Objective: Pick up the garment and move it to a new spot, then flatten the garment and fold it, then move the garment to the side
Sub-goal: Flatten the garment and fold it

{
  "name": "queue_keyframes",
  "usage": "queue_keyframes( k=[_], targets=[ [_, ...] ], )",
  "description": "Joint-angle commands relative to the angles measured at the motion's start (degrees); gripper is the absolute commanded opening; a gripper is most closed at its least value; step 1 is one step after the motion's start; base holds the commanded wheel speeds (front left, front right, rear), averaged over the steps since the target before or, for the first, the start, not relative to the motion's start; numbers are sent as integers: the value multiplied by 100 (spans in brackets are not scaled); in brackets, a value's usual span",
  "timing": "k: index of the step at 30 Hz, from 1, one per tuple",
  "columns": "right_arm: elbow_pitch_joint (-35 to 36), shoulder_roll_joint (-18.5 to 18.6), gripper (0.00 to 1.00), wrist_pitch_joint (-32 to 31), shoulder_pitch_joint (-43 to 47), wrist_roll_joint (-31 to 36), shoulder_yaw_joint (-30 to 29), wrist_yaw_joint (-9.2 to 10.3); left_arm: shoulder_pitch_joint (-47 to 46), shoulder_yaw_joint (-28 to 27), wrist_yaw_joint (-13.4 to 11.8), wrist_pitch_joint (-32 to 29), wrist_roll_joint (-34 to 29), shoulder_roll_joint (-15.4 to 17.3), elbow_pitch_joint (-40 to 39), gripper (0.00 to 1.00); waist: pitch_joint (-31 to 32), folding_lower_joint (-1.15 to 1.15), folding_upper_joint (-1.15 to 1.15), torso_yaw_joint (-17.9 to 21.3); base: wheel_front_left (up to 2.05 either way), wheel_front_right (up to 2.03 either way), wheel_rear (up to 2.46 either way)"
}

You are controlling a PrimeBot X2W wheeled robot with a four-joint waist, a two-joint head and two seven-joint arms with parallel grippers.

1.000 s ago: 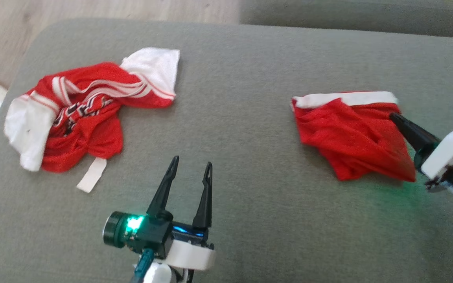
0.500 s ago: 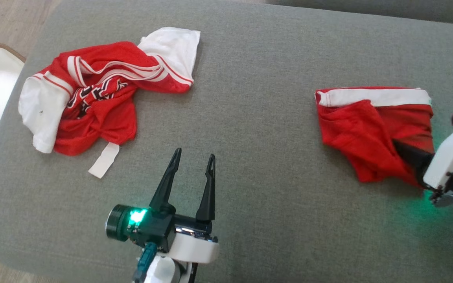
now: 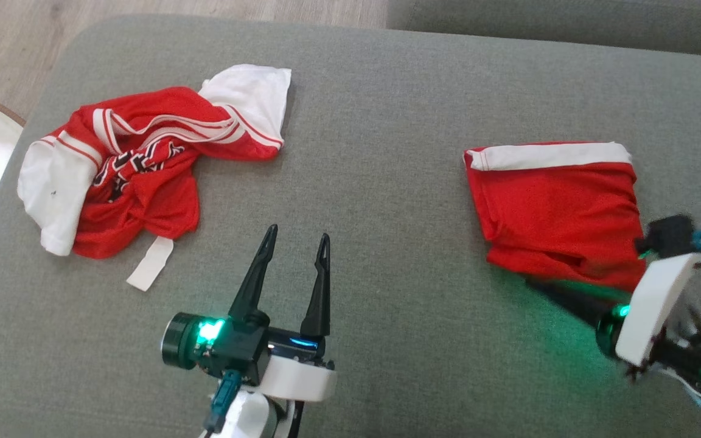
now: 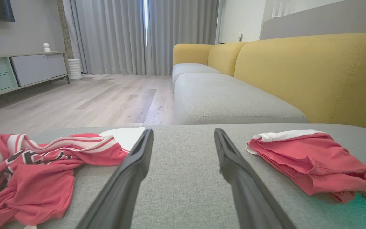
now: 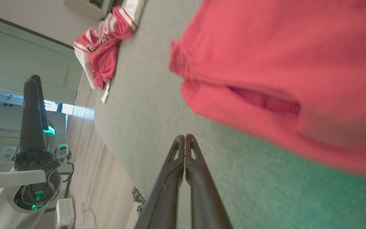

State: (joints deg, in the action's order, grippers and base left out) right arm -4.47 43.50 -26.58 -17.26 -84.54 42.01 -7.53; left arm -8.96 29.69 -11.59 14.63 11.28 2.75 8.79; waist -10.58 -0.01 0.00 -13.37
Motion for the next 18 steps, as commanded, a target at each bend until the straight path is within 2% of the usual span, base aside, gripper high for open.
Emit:
queue_keyframes(
  k=[1,4,8,11,18],
  targets=[
    [249,226,0,489,-152,311,-189,4,-68,-203,7,37,-7,13,-178,100,44,1,0,6,0,0,0],
    [236,265,0,1169,-310,857,-257,4,-41,-216,12,37,-15,13,-211,100,42,1,0,-37,0,0,0],
    [-309,391,0,1773,-666,1796,-170,4,-58,-176,6,37,13,13,-262,100,-68,1,0,-194,0,0,0],
    [-799,318,0,1869,-925,2106,-41,4,-90,-118,-24,37,77,13,-295,100,-181,1,0,-351,0,0,0],
    [-1547,117,0,1628,-1316,2172,321,4,-210,74,-88,37,240,13,-327,100,-383,1,0,-697,0,0,0]
  ],
)
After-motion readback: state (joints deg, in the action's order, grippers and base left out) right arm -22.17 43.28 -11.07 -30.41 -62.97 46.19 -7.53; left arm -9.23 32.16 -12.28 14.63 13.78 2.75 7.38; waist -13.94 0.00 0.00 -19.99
